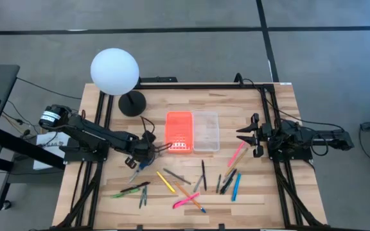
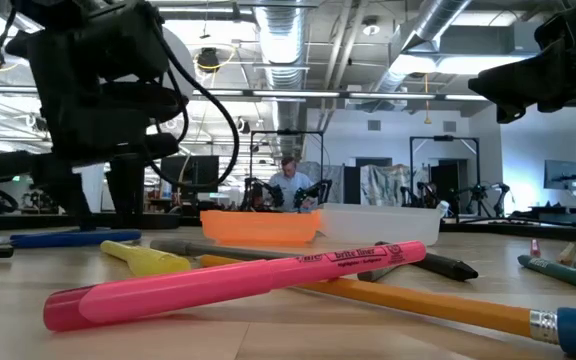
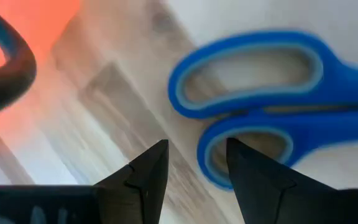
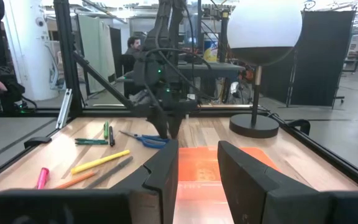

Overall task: Pick & place school supplies into a supply box
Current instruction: Put the scissors into the orange supply box

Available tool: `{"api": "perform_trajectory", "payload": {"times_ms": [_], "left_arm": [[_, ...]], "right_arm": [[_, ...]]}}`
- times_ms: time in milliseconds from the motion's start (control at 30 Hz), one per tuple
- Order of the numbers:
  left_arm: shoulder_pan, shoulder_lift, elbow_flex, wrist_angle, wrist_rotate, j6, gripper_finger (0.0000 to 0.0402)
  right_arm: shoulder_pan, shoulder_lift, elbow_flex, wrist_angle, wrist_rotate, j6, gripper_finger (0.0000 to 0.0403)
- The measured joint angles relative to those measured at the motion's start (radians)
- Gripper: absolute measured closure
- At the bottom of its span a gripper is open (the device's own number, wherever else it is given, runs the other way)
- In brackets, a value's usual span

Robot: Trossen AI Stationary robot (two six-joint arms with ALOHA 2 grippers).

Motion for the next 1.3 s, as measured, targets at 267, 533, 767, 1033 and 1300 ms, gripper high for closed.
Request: {"api": "perform_trajectory", "payload": {"times_ms": [267, 533, 767, 1033, 1300], "left_arm": [[0.064, -0.002, -0.013, -0.038, 0.001, -0.444, 0.0244], [0.093, 0.0, -0.014, -0.112, 0.012, -0.82, 0.0244], [0.133, 0.0, -0.014, -0.177, 0.097, -1.09, 0.0284], [0.173, -0.001, -0.013, -0.274, 0.127, -1.327, 0.0353], [0.174, 0.0, -0.013, -0.283, 0.124, -1.362, 0.0374]], "right_arm": [[0.0, 0.0, 0.0, 0.0, 0.0, 0.0, 0.0295], [0.0, 0.0, 0.0, 0.0, 0.0, 0.0, 0.0295], [0.0, 0.0, 0.0, 0.0, 0.0, 0.0, 0.0295], [0.0, 0.0, 0.0, 0.0, 0.0, 0.0, 0.0295], [0.0, 0.0, 0.0, 0.0, 0.0, 0.0, 0.0295]]}}
